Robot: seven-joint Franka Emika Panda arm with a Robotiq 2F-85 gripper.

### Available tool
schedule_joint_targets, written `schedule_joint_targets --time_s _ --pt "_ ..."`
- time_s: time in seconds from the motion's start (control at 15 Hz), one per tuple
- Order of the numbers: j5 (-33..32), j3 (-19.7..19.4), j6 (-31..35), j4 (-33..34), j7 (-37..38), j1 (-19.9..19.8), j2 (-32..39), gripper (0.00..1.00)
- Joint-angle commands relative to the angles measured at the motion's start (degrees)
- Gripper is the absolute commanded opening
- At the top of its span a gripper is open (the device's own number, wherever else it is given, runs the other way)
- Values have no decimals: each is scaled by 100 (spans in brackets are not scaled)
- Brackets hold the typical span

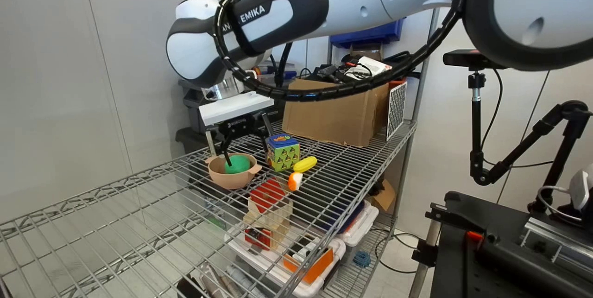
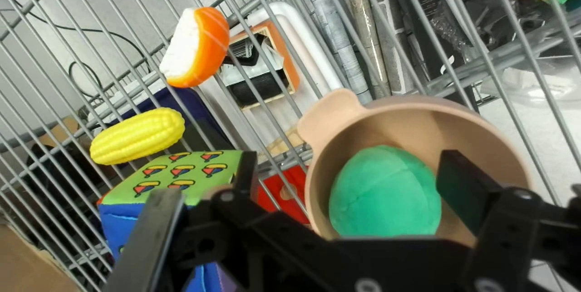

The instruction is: Move the cube to the right, remove the green object from the bowl and put it on the shelf

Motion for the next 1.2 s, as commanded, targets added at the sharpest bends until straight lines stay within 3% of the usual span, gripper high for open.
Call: schedule_joint_targets --time_s 0.0,0.13,0.2,0.33,0.6,0.67,0.87,0.93,1.13 --pt "71 -17 -54 206 245 -55 124 100" --pt "69 -28 -94 193 363 -87 132 94" --pt "70 -32 -108 188 421 -109 139 74" --pt "73 -33 -128 184 522 -150 161 68" --pt "67 -31 -141 181 670 -228 212 37" --pt "302 -251 -352 680 612 -190 507 30" --pt "384 -354 -515 845 673 -231 622 6" --pt "403 -388 -302 301 729 -224 333 1" --pt "499 -385 -408 261 628 -272 301 0"
